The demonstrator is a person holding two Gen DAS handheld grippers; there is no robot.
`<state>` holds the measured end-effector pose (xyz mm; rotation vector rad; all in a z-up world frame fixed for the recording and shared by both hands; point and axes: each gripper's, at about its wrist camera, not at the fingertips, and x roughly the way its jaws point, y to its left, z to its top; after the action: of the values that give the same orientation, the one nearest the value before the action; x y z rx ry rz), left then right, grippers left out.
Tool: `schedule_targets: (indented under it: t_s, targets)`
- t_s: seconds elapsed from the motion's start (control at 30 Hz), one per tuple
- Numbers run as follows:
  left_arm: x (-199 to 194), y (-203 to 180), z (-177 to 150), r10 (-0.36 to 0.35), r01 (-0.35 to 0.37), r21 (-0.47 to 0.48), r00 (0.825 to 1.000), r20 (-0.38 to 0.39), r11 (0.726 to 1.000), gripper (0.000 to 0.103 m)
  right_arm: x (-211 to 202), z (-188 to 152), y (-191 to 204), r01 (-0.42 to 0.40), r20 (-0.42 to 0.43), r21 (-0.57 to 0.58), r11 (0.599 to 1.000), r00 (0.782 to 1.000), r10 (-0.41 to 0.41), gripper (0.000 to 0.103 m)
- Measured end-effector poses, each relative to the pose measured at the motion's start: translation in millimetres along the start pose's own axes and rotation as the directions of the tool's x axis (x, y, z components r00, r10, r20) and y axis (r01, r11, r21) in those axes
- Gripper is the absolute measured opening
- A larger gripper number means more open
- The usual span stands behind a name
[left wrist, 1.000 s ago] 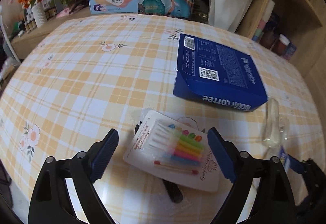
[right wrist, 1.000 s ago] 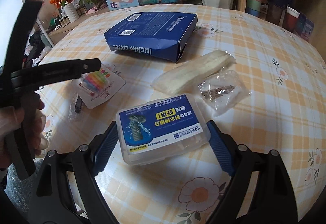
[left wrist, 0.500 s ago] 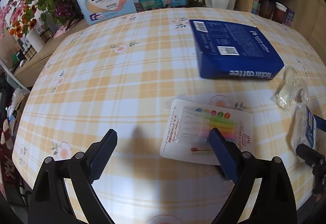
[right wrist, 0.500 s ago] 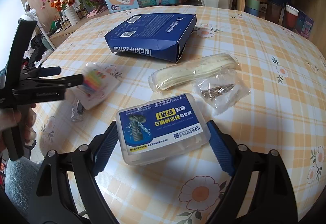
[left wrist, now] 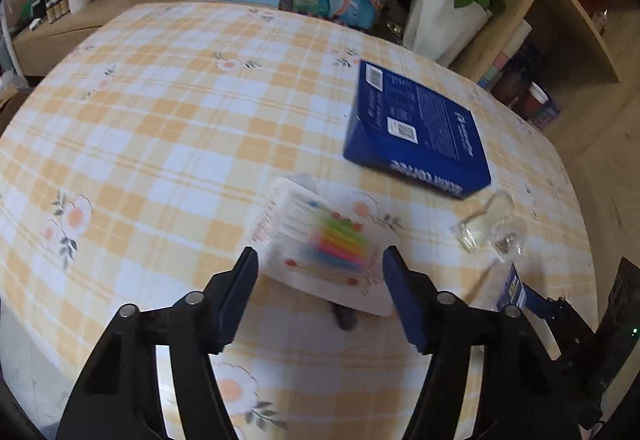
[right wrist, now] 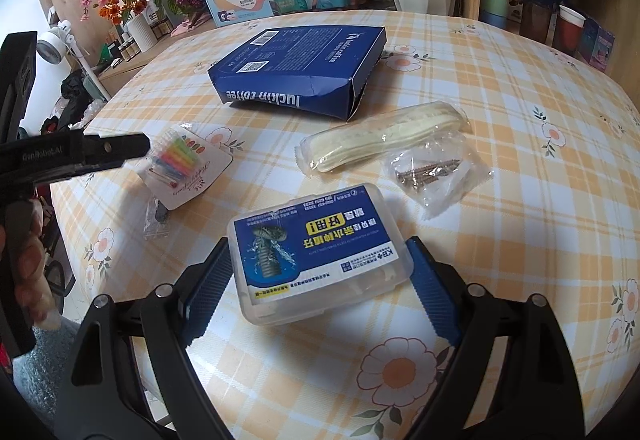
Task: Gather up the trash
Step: 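Grasp the cream wrapped packet with the left tool while the right tool holds the box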
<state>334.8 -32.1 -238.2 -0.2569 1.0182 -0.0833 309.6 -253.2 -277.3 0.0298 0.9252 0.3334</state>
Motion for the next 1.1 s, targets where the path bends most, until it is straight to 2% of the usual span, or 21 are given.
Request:
schedule_targets:
  t_s: [0.17, 0.23, 0.33, 0.4, 0.47, 0.5, 0.53, 0.57, 0.63, 0.73, 0.83, 1.03, 1.1]
  targets:
    - [4, -7, -3, -0.027, 0.027, -0.034, 1.0, -0.004, 0.999, 0.062, -7, -2, -7, 0.002, 0.015, 0.02, 1.0, 1.0, -0.003, 0.085]
    - [3, -19, -1, -0.061, 0.061, 0.017, 0.998, 0.005, 0.998, 0.062, -13, -2, -10, 0.003, 0.03, 0.031, 1.0, 1.0, -0.004, 0.085]
    - [4, -54, 3, -0.134, 0.13, 0.171, 0.991, 0.009, 0.977, 0.062, -27, -5, -20, 0.008, 0.058, 0.057, 0.998, 0.998, -0.012, 0.085]
    - [10, -82, 6, -0.187, 0.183, 0.291, 0.982, -0.012, 0.939, 0.061, -35, -8, -28, 0.015, 0.067, 0.08, 0.997, 0.998, -0.021, 0.085]
    - [21, -107, 9, -0.225, 0.226, 0.394, 0.973, -0.049, 0.891, 0.042, -44, -13, -40, 0.026, 0.074, 0.11, 0.994, 0.997, -0.034, 0.085]
    - [28, -120, 10, -0.23, 0.237, 0.445, 0.971, -0.072, 0.863, 0.039, -50, -16, -47, 0.035, 0.075, 0.122, 0.992, 0.996, -0.045, 0.085]
    - [33, -128, 10, -0.239, 0.25, 0.473, 0.967, -0.085, 0.845, 0.038, -53, -19, -51, 0.044, 0.076, 0.128, 0.991, 0.996, -0.054, 0.085]
    - [41, -139, 11, -0.246, 0.269, 0.514, 0.963, -0.115, 0.815, 0.038, -57, -20, -55, 0.051, 0.077, 0.133, 0.99, 0.995, -0.062, 0.085]
    - [52, -154, 12, -0.225, 0.249, 0.58, 0.968, -0.114, 0.776, 0.038, -63, -24, -64, 0.064, 0.08, 0.148, 0.987, 0.994, -0.077, 0.085]
    - [70, -162, 15, -0.216, 0.266, 0.602, 0.964, -0.155, 0.753, 0.038, -69, -28, -76, 0.079, 0.084, 0.165, 0.983, 0.992, -0.094, 0.085]
    - [89, -172, 14, -0.16, 0.227, 0.651, 0.974, -0.162, 0.724, 0.038, -74, -30, -82, 0.084, 0.091, 0.175, 0.981, 0.991, -0.101, 0.085]
    - [103, -174, 18, -0.141, 0.214, 0.646, 0.976, -0.164, 0.732, 0.038, -80, -33, -87, 0.092, 0.091, 0.183, 0.979, 0.99, -0.11, 0.085]
    - [103, -174, 17, -0.127, 0.198, 0.649, 0.98, -0.156, 0.735, 0.027, -82, -34, -86, 0.093, 0.091, 0.185, 0.978, 0.99, -0.111, 0.085]
